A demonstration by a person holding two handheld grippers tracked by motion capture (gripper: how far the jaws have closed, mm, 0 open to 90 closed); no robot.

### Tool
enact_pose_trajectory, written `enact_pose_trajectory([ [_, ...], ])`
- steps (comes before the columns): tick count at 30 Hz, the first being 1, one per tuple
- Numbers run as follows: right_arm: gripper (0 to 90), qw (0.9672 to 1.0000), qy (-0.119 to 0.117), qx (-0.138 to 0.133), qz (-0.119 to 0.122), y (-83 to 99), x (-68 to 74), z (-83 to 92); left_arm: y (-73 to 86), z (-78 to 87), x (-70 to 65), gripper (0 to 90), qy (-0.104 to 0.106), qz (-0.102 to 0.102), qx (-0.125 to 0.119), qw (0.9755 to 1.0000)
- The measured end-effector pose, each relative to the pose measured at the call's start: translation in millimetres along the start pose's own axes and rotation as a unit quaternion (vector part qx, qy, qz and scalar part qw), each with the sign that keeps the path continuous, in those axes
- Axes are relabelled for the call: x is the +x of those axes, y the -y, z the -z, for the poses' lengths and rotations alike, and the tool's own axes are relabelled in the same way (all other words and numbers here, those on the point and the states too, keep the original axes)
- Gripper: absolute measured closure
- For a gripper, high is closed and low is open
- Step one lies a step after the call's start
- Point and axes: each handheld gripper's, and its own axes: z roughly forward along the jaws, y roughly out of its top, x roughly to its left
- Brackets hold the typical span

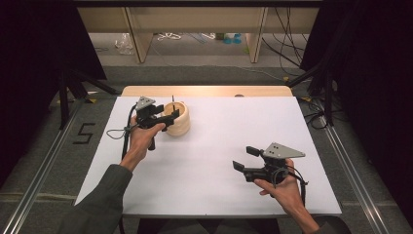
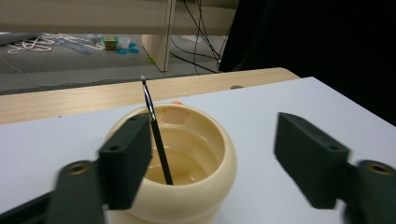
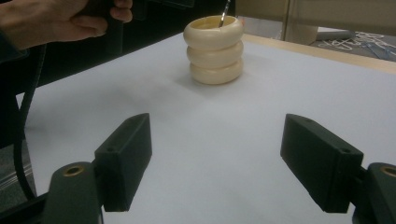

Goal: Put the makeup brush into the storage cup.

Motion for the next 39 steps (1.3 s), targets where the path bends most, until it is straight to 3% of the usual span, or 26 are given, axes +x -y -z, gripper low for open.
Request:
enact_pose_trajectory([
  [2, 25.6, 1.0, 0.0, 0.0, -0.001, 0.2, 0.1, 0.0, 1.0, 3.7, -3.5, 24.4, 0.014, -0.007, -0.001, 0.9999],
  [4, 25.1, 1.0, -0.001, 0.003, -0.001, 0.2, 0.0, 0.0, 2.0, 7.6, -7.4, 22.2, 0.015, -0.021, -0.002, 0.9997],
  [8, 24.7, 0.9999, -0.008, -0.006, -0.01, 0.2, 1.1, -1.4, 4.6, 13.3, -14.3, 16.1, 0.023, -0.024, -0.01, 0.9994],
  [10, 24.3, 0.9999, -0.006, -0.005, -0.012, 0.0, 1.4, -0.9, 5.8, 17.1, -17.7, 16.1, 0.027, -0.034, -0.012, 0.999],
  [16, 21.5, 0.9999, 0.007, 0.0, -0.01, -1.3, 1.2, 1.7, 11.7, 29.3, -23.7, 15.6, 0.038, -0.039, -0.022, 0.9983],
  [17, 21.4, 0.9999, 0.003, -0.012, -0.008, -1.0, 1.0, 0.2, 13.0, 30.7, -24.3, 15.6, 0.039, -0.044, -0.022, 0.998],
  [20, 20.3, 0.9998, -0.003, -0.014, -0.016, -1.5, 2.1, -0.1, 16.9, 36.8, -26.8, 15.6, 0.039, -0.056, -0.024, 0.9974],
  [31, 19.3, 0.9998, 0.006, -0.016, -0.014, -2.6, 2.4, 2.0, 30.5, 48.0, -34.8, 15.6, 0.047, -0.062, -0.017, 0.9968],
  [39, 18.0, 0.9996, -0.003, -0.022, -0.016, -2.7, 2.9, 1.2, 39.1, 53.8, -44.7, 15.6, 0.055, -0.067, -0.014, 0.9961],
])
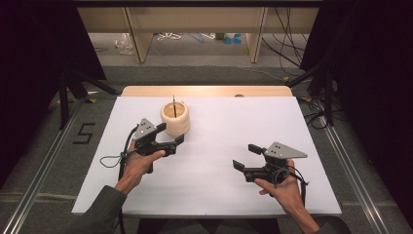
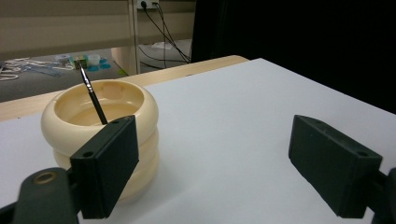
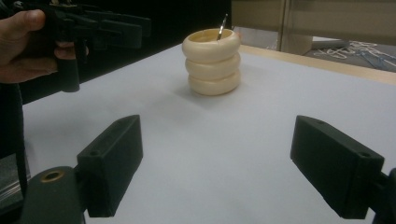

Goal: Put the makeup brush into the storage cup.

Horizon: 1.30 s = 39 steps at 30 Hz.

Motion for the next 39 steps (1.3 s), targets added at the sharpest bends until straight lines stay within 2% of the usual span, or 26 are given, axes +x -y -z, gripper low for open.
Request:
enact_pose_trajectory([
  [3, 17.9, 1.0, 0.001, -0.002, 0.001, -0.3, 0.4, 0.3, 2.1, 2.8, -2.6, 15.6, 0.005, -0.006, 0.0, 1.0],
  [10, 17.9, 1.0, 0.006, 0.002, 0.003, -1.0, 0.1, 2.2, 8.6, 8.3, -8.1, 15.6, 0.008, 0.002, 0.001, 1.0],
  [11, 17.9, 1.0, 0.001, -0.005, 0.002, -0.8, 0.1, 1.3, 9.0, 9.1, -8.3, 15.6, 0.01, -0.004, 0.002, 0.9999],
  [12, 17.9, 1.0, 0.004, 0.001, 0.004, -1.2, 0.1, 2.2, 9.5, 10.0, -9.0, 15.6, 0.011, -0.005, 0.003, 0.9999],
  [14, 17.9, 1.0, 0.004, 0.0, 0.004, -1.6, 0.4, 2.5, 11.2, 11.2, -11.4, 15.6, 0.012, 0.001, 0.003, 0.9999],
  [15, 17.9, 1.0, 0.001, -0.002, 0.006, -1.8, -0.1, 2.5, 11.6, 12.2, -11.4, 15.6, 0.015, -0.009, 0.004, 0.9998],
  [19, 17.6, 0.9999, 0.012, -0.002, 0.003, -2.3, -0.3, 3.8, 15.6, 13.9, -15.7, 15.6, 0.018, -0.007, 0.007, 0.9998],
  [21, 17.5, 0.9999, 0.012, -0.003, 0.003, -2.3, -0.2, 3.9, 17.4, 14.1, -17.1, 15.6, 0.023, -0.014, 0.01, 0.9996],
  [22, 17.5, 0.9999, 0.012, -0.006, 0.003, -2.2, -0.1, 3.6, 18.7, 14.4, -18.9, 15.6, 0.022, -0.01, 0.011, 0.9996],
  [25, 17.2, 0.9999, 0.012, -0.006, 0.003, -2.3, 0.2, 3.8, 19.5, 16.2, -20.9, 15.6, 0.025, -0.018, 0.012, 0.9994],
  [26, 17.2, 0.9999, 0.012, -0.006, 0.003, -2.2, 0.2, 3.8, 19.8, 16.4, -21.7, 15.6, 0.026, -0.013, 0.009, 0.9995],
  [27, 17.2, 0.9999, 0.012, -0.006, 0.003, -2.1, 0.0, 3.8, 19.7, 17.2, -21.5, 15.6, 0.026, -0.02, 0.01, 0.9994],
  [30, 17.1, 0.9999, 0.008, -0.014, 0.001, -1.5, -0.3, 2.7, 21.5, 18.3, -23.4, 15.6, 0.028, -0.016, 0.01, 0.9994],
  [31, 17.1, 0.9999, 0.01, -0.009, 0.003, -1.7, -0.5, 3.3, 21.9, 18.6, -24.1, 15.6, 0.028, -0.012, 0.011, 0.9995],
  [33, 17.0, 0.9999, 0.012, -0.007, 0.002, -1.8, 0.1, 3.5, 22.3, 19.8, -24.5, 15.6, 0.03, -0.02, 0.011, 0.9993],
  [34, 17.0, 0.9999, 0.011, -0.008, 0.003, -1.8, 0.2, 3.4, 22.9, 20.2, -25.6, 15.6, 0.028, -0.013, 0.01, 0.9995],
  [39, 17.0, 0.9999, 0.01, -0.007, 0.003, -1.7, 0.0, 3.3, 25.1, 22.3, -27.6, 15.6, 0.028, -0.023, 0.012, 0.9993],
])
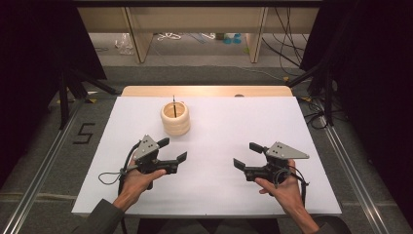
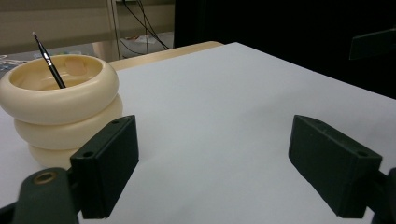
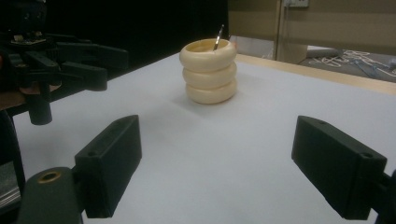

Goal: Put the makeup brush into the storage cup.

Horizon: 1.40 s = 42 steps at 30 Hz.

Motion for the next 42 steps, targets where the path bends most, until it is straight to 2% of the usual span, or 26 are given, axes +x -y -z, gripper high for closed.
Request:
enact_pose_trajectory([
  [3, 16.9, 1.0, 0.0, -0.002, 0.0, 0.0, -0.2, 0.0, 1.0, 0.9, -1.1, 15.6, 0.002, -0.006, 0.0, 1.0],
  [5, 16.8, 1.0, 0.002, -0.002, 0.0, 0.0, -0.1, 0.6, 1.8, 1.7, -2.8, 15.6, 0.003, -0.001, -0.001, 1.0],
  [7, 16.6, 1.0, -0.004, -0.006, -0.002, 0.1, -0.2, 0.4, 2.0, 3.2, -4.1, 15.6, 0.004, -0.009, 0.0, 0.9999],
  [9, 16.4, 1.0, 0.0, -0.005, 0.001, 0.1, -0.1, 0.4, 3.1, 4.3, -6.1, 15.6, 0.006, -0.007, 0.001, 1.0],
  [11, 16.3, 1.0, 0.0, -0.005, 0.002, 0.1, 0.0, 0.1, 3.5, 5.7, -6.5, 15.6, 0.006, -0.013, 0.001, 0.9999],
  [13, 16.3, 1.0, -0.001, -0.006, 0.003, 0.2, 0.1, 0.1, 4.3, 6.8, -7.3, 15.6, 0.004, -0.002, -0.001, 1.0],
  [14, 16.2, 1.0, -0.001, -0.007, 0.003, 0.4, 0.1, 0.0, 4.3, 7.7, -6.7, 15.6, 0.001, -0.006, 0.0, 1.0],
  [17, 16.2, 1.0, -0.003, -0.006, 0.004, 0.6, -0.1, 0.1, 5.6, 8.4, -5.4, 15.6, 0.002, -0.002, -0.005, 1.0],
  [23, 16.2, 1.0, -0.002, -0.006, 0.001, 0.7, -0.7, 0.0, 7.2, 9.5, -9.4, 15.6, 0.0, 0.009, 0.002, 1.0],
  [24, 16.2, 1.0, -0.001, -0.006, 0.002, 0.8, -0.7, 0.1, 7.5, 9.6, -9.6, 15.6, 0.001, 0.008, 0.003, 1.0],
  [25, 16.2, 1.0, -0.003, -0.006, 0.002, 0.8, -0.8, 0.0, 7.2, 9.8, -8.5, 15.6, 0.004, -0.003, 0.005, 1.0],
  [28, 16.2, 1.0, -0.003, -0.006, 0.002, 0.9, -0.6, -0.1, 7.9, 9.8, -9.1, 15.6, 0.002, 0.007, 0.004, 1.0],
  [34, 16.3, 1.0, -0.002, -0.005, 0.002, 1.1, -0.7, 0.0, 8.5, 11.1, -7.7, 15.6, 0.0, 0.002, 0.006, 1.0],
  [42, 16.3, 1.0, -0.005, -0.008, 0.001, 1.7, -0.7, -0.7, 9.2, 10.4, -7.8, 15.6, 0.003, 0.007, 0.007, 0.9999],
])
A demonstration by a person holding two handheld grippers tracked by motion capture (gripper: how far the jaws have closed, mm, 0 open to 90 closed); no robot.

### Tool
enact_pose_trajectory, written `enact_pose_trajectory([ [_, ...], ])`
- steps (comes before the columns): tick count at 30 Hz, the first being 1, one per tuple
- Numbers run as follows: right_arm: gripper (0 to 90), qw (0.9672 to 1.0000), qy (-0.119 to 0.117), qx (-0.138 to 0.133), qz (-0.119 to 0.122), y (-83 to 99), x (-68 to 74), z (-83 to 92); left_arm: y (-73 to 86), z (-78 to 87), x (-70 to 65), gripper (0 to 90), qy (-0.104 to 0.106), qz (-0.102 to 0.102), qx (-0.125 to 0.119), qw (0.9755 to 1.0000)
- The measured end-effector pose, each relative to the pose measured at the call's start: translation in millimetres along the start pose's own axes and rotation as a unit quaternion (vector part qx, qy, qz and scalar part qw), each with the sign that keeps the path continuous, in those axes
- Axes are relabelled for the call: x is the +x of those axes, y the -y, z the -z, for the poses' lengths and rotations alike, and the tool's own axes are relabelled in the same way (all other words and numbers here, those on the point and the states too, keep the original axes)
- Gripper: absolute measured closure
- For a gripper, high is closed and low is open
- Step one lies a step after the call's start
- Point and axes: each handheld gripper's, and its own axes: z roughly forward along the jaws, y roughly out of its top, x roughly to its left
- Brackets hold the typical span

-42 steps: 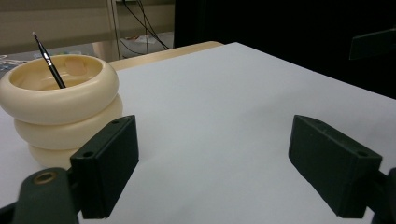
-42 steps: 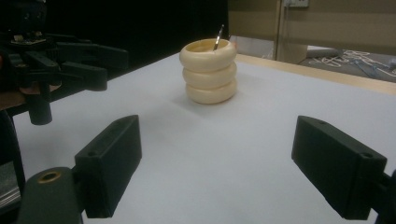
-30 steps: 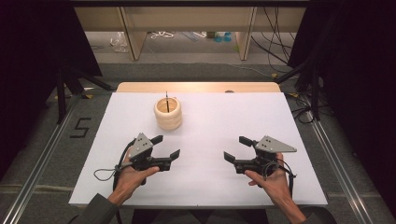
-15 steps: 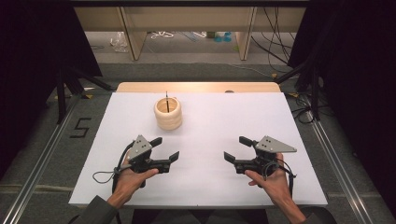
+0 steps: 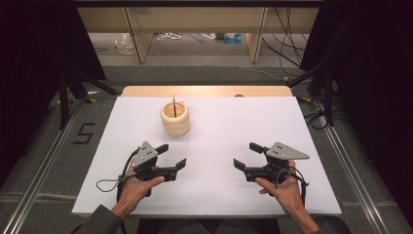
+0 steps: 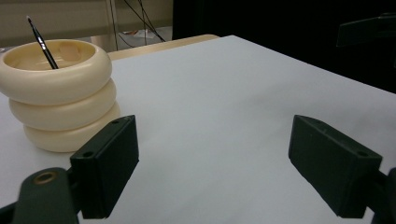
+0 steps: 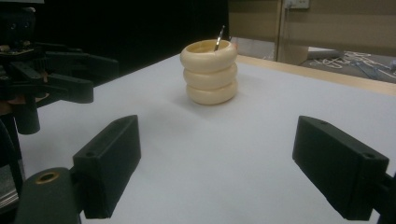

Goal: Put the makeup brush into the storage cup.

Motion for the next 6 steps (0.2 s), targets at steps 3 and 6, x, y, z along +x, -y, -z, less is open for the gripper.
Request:
enact_pose_trajectory([
  [3, 16.3, 1.0, 0.0, 0.0, 0.001, 0.1, 0.1, -0.1, -0.2, 0.0, -0.1, 15.6, 0.001, 0.001, 0.0, 1.0],
  [6, 16.3, 1.0, 0.0, 0.0, 0.0, 0.1, 0.1, 0.1, -0.2, 0.1, 0.4, 15.6, 0.001, 0.002, 0.001, 1.0],
])
